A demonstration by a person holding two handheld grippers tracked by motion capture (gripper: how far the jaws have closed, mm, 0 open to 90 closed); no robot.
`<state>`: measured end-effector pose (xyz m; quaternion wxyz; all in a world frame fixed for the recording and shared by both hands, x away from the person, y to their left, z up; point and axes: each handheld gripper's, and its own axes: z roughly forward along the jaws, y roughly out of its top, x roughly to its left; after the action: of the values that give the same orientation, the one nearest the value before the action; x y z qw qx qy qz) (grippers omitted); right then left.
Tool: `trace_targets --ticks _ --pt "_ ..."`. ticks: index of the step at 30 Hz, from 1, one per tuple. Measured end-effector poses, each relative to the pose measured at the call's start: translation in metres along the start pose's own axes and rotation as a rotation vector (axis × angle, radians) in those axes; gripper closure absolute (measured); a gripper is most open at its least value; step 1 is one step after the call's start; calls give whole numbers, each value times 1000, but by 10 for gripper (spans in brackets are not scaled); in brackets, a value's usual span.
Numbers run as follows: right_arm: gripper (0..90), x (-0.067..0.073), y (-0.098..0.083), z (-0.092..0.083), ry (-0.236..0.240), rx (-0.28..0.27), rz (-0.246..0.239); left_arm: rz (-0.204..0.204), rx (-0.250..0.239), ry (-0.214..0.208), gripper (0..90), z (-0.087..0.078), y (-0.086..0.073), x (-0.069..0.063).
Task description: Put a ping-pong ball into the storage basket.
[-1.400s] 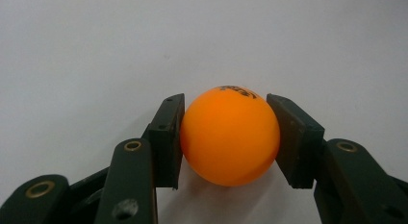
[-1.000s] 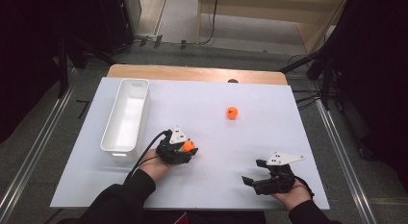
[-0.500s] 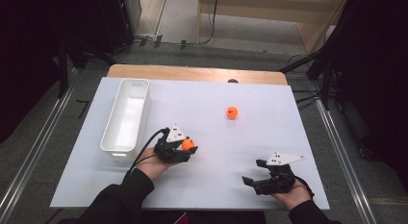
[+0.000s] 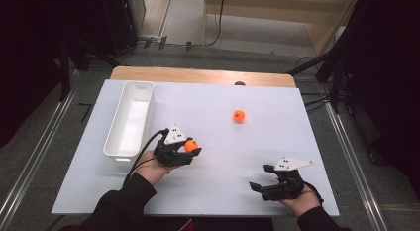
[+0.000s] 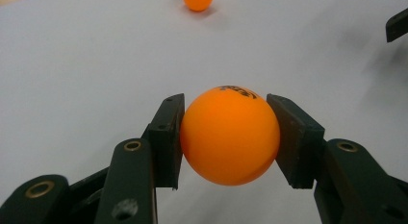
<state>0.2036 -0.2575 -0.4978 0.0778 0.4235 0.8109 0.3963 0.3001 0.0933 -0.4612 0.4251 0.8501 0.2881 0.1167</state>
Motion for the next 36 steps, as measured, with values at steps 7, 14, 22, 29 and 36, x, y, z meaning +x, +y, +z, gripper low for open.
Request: trace_targets --ticks 7,14,22,29,36 --pt "122 0 0 0 1 0 1 -8 -22 -2 506 -7 3 1" --pt "122 0 0 0 3 0 1 -4 -39 5 506 -11 6 3" --pt "122 1 0 0 10 -2 4 1 -49 8 506 -16 7 5" --pt "122 1 0 0 9 1 5 -4 -51 7 506 -20 9 6" --pt "122 1 0 0 11 0 3 -6 -45 6 505 -25 12 7"
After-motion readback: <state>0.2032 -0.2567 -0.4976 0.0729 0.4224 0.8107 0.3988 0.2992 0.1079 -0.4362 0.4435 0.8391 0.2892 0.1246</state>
